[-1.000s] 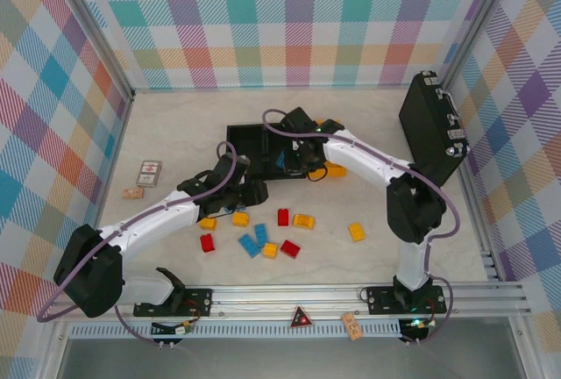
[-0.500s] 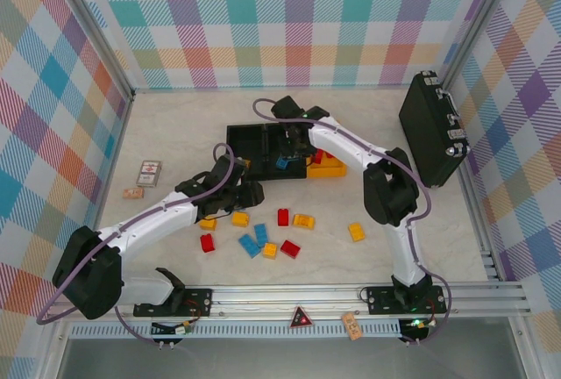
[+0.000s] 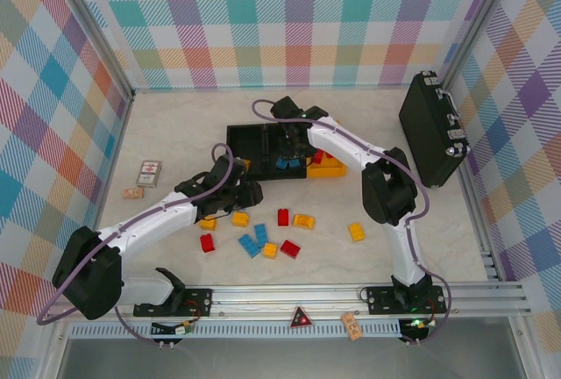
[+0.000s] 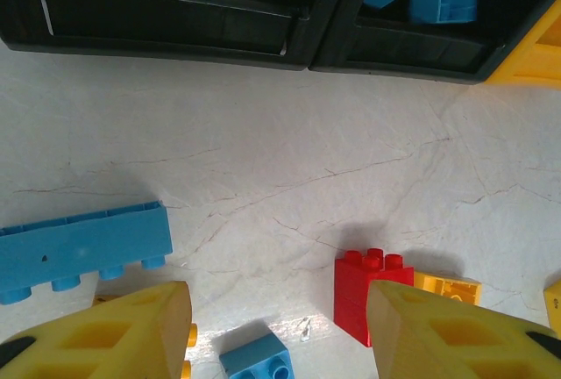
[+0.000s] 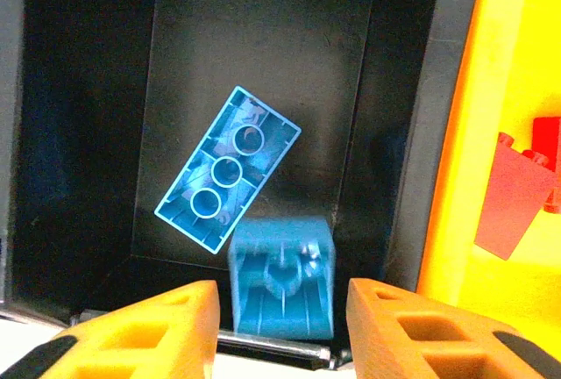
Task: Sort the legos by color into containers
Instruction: Place the lego in the container, then pick up the lego from the middle-left of the table.
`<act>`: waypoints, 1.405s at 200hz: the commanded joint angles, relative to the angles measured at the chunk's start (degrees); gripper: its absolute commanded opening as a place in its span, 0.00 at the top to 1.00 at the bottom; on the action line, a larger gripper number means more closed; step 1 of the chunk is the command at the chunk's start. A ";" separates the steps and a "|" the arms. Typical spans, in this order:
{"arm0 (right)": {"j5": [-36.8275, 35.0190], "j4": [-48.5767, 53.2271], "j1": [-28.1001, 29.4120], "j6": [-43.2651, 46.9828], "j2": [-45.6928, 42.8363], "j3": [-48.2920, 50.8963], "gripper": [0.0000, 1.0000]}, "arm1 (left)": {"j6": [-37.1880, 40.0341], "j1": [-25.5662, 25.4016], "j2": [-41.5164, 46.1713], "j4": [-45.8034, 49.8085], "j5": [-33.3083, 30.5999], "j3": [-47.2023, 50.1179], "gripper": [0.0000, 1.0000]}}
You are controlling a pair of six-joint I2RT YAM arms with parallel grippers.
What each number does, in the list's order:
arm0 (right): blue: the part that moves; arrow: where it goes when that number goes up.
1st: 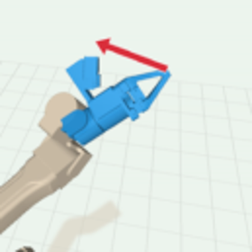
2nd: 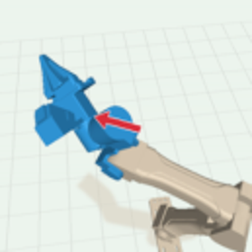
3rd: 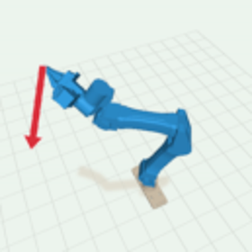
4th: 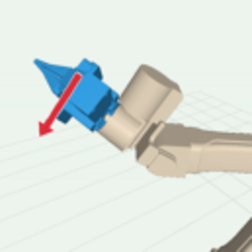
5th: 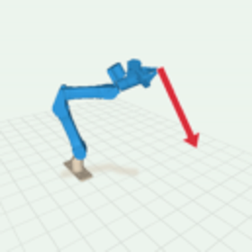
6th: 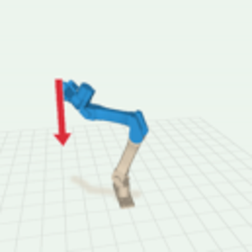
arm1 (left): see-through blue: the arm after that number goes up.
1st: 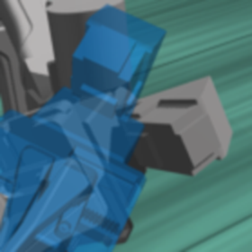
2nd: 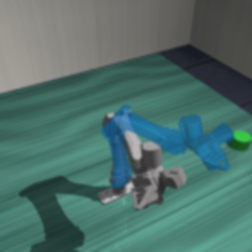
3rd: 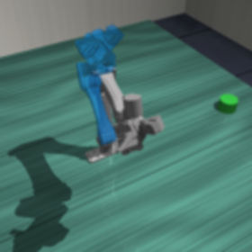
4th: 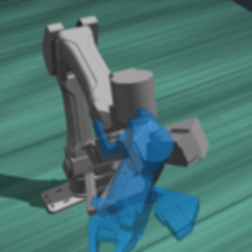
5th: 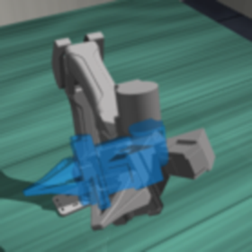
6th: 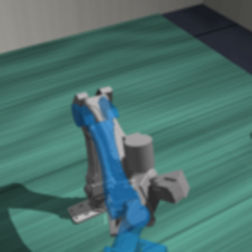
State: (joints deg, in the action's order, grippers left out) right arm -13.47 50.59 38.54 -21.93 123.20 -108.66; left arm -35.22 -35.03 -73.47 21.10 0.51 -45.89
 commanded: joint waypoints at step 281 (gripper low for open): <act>12.75 -20.89 2.13 -4.70 -35.24 40.80 0.48 | -6.54 15.19 -2.07 17.32 -16.32 -2.09 0.37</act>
State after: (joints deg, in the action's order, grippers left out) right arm -4.78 33.50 39.68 -25.91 90.76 -69.43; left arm -43.75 -23.42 -75.05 37.43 -13.15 -46.89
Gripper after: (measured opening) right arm 0.516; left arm 0.628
